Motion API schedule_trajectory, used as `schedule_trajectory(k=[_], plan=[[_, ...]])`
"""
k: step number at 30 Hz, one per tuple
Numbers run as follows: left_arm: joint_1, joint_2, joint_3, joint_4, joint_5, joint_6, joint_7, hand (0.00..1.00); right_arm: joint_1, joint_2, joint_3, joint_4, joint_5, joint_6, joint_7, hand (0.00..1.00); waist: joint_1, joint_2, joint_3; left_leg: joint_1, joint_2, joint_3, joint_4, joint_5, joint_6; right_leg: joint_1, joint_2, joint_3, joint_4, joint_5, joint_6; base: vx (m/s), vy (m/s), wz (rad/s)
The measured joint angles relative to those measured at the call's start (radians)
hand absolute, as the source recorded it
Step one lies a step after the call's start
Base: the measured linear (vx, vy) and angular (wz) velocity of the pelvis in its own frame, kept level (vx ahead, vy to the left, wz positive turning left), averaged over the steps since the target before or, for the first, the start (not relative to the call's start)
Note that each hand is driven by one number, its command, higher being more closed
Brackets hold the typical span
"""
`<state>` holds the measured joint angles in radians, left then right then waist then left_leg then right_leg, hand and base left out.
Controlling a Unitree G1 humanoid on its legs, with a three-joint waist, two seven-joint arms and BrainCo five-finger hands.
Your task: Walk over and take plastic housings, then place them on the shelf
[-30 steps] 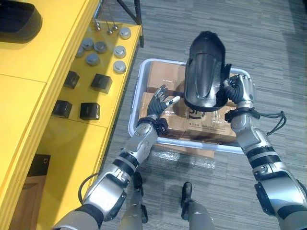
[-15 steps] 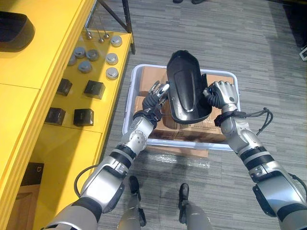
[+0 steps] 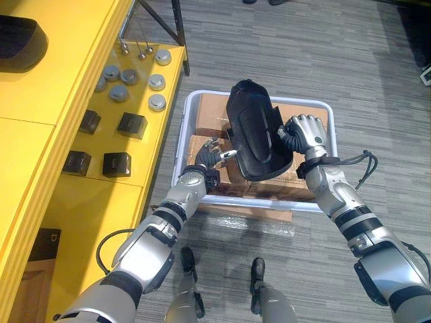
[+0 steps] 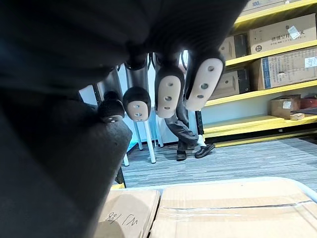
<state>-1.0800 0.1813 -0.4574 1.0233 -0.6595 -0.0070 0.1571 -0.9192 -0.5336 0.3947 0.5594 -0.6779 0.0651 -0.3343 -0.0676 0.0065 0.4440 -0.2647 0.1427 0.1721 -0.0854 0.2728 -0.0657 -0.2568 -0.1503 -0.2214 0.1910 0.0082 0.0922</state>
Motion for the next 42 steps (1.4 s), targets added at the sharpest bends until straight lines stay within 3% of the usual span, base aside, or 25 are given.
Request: schedule_trajectory(k=[7,11,16,20,21,28,33,35,39,40,42], plan=[[0.000,-0.027,0.021,0.043,0.010,0.002,0.037,0.00,0.000,0.023,-0.003,-0.035,0.000,0.005,0.000,1.00,-0.001,0.000,0.000,0.009,0.006,0.017,0.000,-0.001,-0.001,0.003,0.008,0.018,-0.012,0.010,-0.002,0.01,0.005,-0.07],[0.001,-0.047,0.021,0.005,-0.151,-0.010,0.038,0.00,0.019,0.041,0.000,-0.085,0.000,0.004,-0.010,1.00,0.001,-0.001,-0.001,0.012,0.012,0.017,0.000,-0.003,-0.003,0.013,0.014,0.016,-0.026,0.014,-0.004,0.00,0.000,0.00],[0.010,-0.054,0.013,-0.104,-0.388,-0.060,0.049,0.00,0.115,0.069,0.028,-0.146,-0.005,0.005,-0.048,1.00,0.005,-0.007,-0.005,0.013,0.011,0.017,0.000,-0.004,-0.005,0.014,0.014,0.015,-0.027,0.013,-0.004,0.03,0.010,0.00],[0.051,-0.047,-0.021,-0.162,-0.476,-0.073,0.049,0.00,0.148,0.051,0.048,-0.157,-0.005,0.006,-0.072,1.00,0.010,-0.008,-0.006,0.023,0.010,0.016,0.000,-0.004,-0.005,0.029,0.013,0.011,-0.029,0.013,-0.003,0.02,0.020,0.03],[0.078,-0.043,-0.040,-0.187,-0.499,-0.079,0.049,1.00,0.166,0.040,0.057,-0.172,-0.005,0.006,-0.076,1.00,0.013,-0.009,-0.009,0.032,0.010,0.016,0.000,-0.006,-0.007,0.039,0.013,0.011,-0.032,0.012,-0.003,0.00,0.000,0.00],[0.262,-0.018,-0.114,-0.306,-0.541,-0.091,0.049,1.00,0.328,0.016,0.108,-0.374,-0.005,0.005,-0.097,1.00,0.027,-0.033,-0.068,0.055,0.012,0.016,0.000,-0.020,-0.022,0.067,0.016,0.011,-0.047,0.006,-0.001,0.03,0.007,0.00],[0.429,0.019,-0.182,-0.482,-0.540,-0.093,0.049,1.00,0.510,0.019,0.110,-0.618,-0.004,-0.009,-0.120,1.00,0.037,-0.040,-0.124,0.094,0.011,0.003,0.000,-0.037,-0.028,0.127,0.016,-0.009,-0.070,-0.007,0.003,0.05,0.006,0.10],[0.537,0.020,-0.215,-0.597,-0.540,-0.091,0.049,1.00,0.639,0.026,0.108,-0.762,-0.003,-0.019,-0.138,1.00,0.038,-0.041,-0.174,0.113,0.006,-0.007,0.000,-0.045,-0.030,0.155,0.015,-0.016,-0.078,-0.015,0.005,0.07,0.006,0.13],[0.602,0.018,-0.258,-0.727,-0.533,-0.085,0.036,1.00,0.820,0.045,0.203,-0.985,0.001,-0.136,-0.130,1.00,0.042,-0.041,-0.218,0.153,0.000,-0.009,-0.001,-0.053,-0.040,0.195,0.009,-0.019,-0.076,-0.033,0.006,0.04,0.004,0.05],[0.614,0.004,-0.282,-0.818,-0.533,-0.082,0.030,1.00,0.897,0.062,0.276,-0.976,0.001,-0.170,-0.106,1.00,0.046,-0.040,-0.239,0.158,-0.002,-0.012,-0.001,-0.055,-0.041,0.206,0.007,-0.029,-0.076,-0.038,0.008,0.01,0.004,0.14],[0.669,-0.010,-0.297,-0.905,-0.503,-0.088,-0.025,1.00,0.988,0.139,0.276,-0.984,0.006,-0.202,-0.122,1.00,0.042,-0.041,-0.249,0.179,-0.002,-0.015,-0.001,-0.063,-0.040,0.228,0.006,-0.034,-0.075,-0.044,0.010,0.00,0.003,0.06]])
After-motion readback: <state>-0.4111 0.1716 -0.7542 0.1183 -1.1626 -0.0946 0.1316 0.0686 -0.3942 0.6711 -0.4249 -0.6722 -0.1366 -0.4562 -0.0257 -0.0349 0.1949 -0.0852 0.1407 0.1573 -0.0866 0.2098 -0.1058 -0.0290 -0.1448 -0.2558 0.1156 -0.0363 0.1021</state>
